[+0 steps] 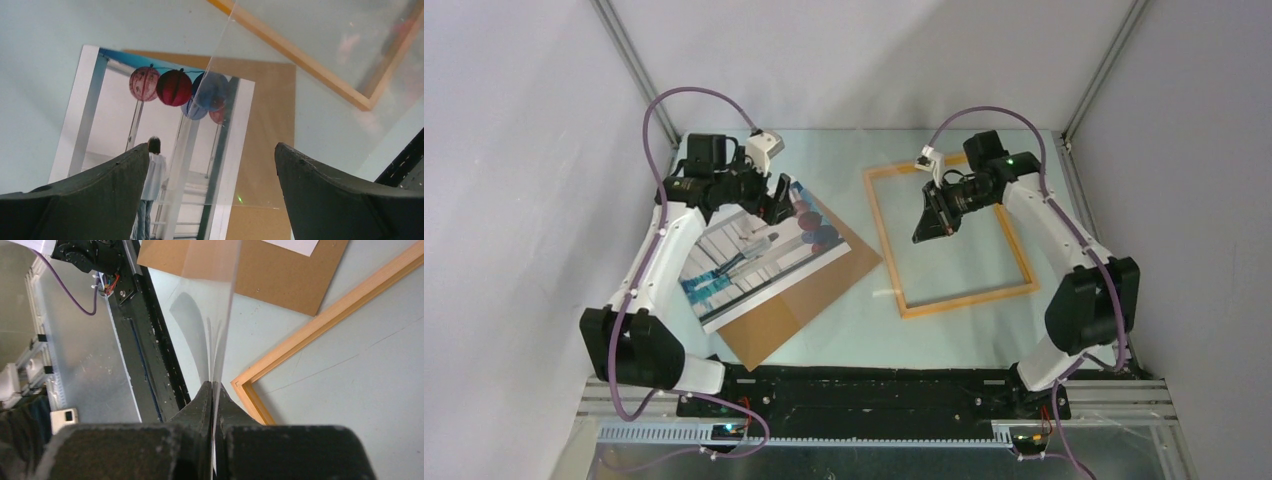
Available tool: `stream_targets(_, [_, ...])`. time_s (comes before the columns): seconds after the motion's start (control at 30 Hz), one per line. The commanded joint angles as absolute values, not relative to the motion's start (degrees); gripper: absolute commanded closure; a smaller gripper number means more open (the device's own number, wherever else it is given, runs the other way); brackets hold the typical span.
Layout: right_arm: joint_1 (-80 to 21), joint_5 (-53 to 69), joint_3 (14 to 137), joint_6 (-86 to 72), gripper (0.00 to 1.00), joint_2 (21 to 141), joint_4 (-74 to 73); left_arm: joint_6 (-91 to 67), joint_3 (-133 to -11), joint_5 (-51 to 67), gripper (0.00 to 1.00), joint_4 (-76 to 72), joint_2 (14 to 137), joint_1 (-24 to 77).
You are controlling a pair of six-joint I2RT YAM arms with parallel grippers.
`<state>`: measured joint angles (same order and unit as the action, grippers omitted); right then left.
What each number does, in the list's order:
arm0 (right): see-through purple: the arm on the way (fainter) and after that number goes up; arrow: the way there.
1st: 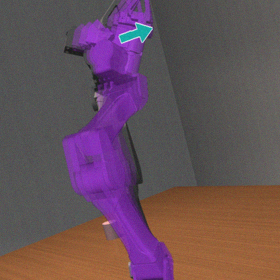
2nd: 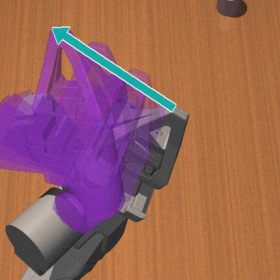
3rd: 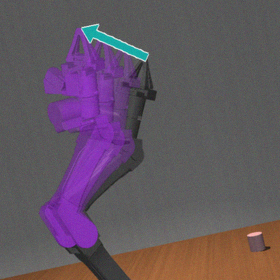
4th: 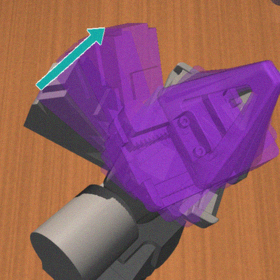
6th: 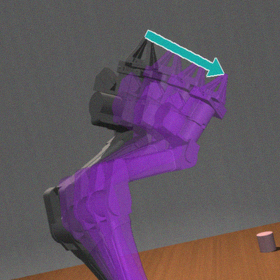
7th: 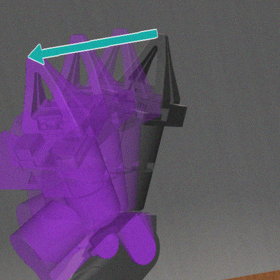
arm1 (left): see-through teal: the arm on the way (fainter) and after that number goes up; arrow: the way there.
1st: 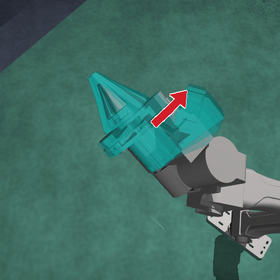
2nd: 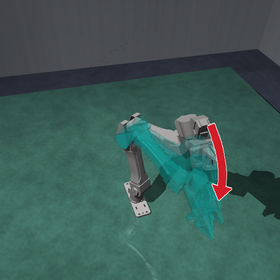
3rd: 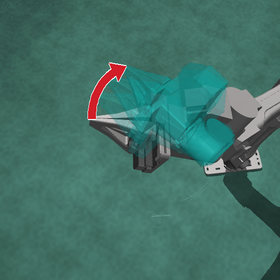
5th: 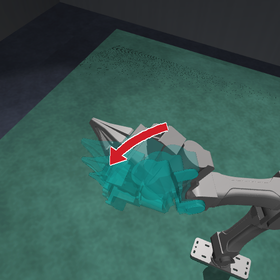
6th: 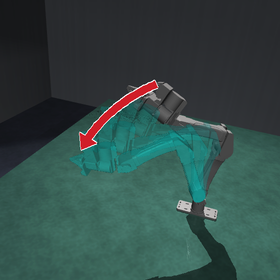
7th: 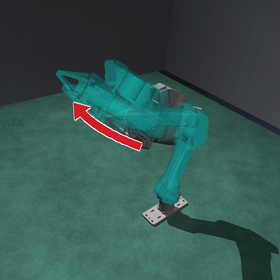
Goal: Put the photo into the frame
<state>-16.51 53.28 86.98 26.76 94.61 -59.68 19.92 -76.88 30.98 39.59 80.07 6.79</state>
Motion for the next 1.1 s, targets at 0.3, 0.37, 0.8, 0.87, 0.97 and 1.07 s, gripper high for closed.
stream_targets(0.3, [-15.8,56.7,86.7,40.0,1.00,83.3,-67.0,23.5,-81.5,42.7,0.00,39.5,81.0,11.1])
stream_targets(0.37, [-15.8,57.0,86.7,40.3,1.00,82.4,-67.6,23.4,-82.0,43.9,0.00,39.5,80.9,11.3])
stream_targets(0.8, [-15.6,57.7,88.2,40.4,1.00,78.1,-67.7,19.3,-80.2,53.6,0.13,40.4,78.1,13.7])
stream_targets(0.87, [-15.3,57.4,88.4,40.5,1.00,77.9,-67.7,18.7,-79.8,54.6,0.19,40.6,77.3,13.7])
stream_targets(0.97, [-14.6,58.0,89.0,40.7,1.00,78.1,-68.3,18.8,-78.7,55.0,0.30,41.1,76.1,14.0])
stream_targets(1.07, [-13.6,58.1,89.6,41.0,1.00,78.3,-69.2,18.9,-78.0,55.3,0.38,41.7,75.8,14.3])
